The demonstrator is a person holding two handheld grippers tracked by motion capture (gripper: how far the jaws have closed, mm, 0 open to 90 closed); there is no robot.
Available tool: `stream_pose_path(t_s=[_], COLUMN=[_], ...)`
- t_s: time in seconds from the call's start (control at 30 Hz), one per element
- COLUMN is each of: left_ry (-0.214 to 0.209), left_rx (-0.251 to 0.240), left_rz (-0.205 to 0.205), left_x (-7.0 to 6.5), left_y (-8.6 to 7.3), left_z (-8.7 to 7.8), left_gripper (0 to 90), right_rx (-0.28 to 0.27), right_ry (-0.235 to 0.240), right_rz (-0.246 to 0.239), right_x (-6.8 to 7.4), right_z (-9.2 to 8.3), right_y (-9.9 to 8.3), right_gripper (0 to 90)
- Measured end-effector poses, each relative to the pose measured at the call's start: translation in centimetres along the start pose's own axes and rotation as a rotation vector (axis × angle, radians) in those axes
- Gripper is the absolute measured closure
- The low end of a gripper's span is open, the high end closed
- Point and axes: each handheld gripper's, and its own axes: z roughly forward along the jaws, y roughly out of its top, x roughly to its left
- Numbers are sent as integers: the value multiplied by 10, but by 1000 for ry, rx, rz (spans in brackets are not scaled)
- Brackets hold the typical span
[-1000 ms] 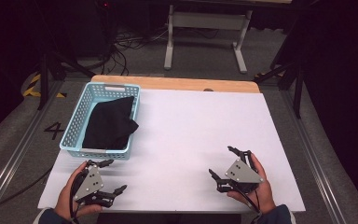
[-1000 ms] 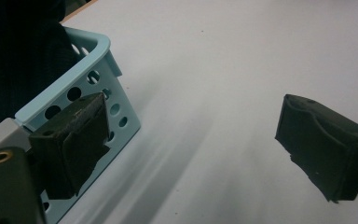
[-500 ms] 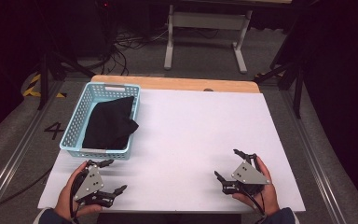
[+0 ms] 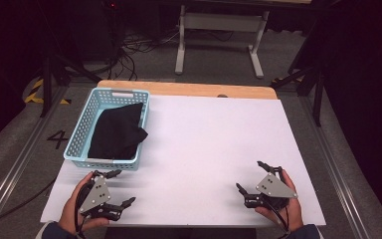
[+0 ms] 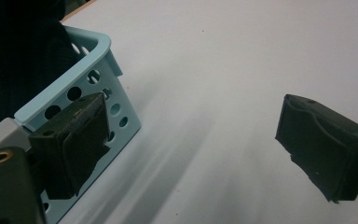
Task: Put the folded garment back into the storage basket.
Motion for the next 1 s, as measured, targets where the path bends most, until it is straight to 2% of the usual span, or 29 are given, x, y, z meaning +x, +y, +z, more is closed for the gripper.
stream_pose_path(t_s=[0.4,0.57,0.67,1.0], left_ry=[3,4,3,5], left_rx=[3,0,1,9], left_rz=[0,-8,-11,0], left_x=[1,2,2,1], left_y=[0,1,1,1], left_z=[1,2,3,4], left_gripper=[101,100,100,100], right_rx=[7,23,12,5], right_ry=[-15,-21,-19,-13], right_rz=[66,106,141,126], right_x=[-12,-18,-21,-18], right_z=[-10,-14,-16,-14], right_y=[-22,-37,-40,-40], right_gripper=[59,57,57,57])
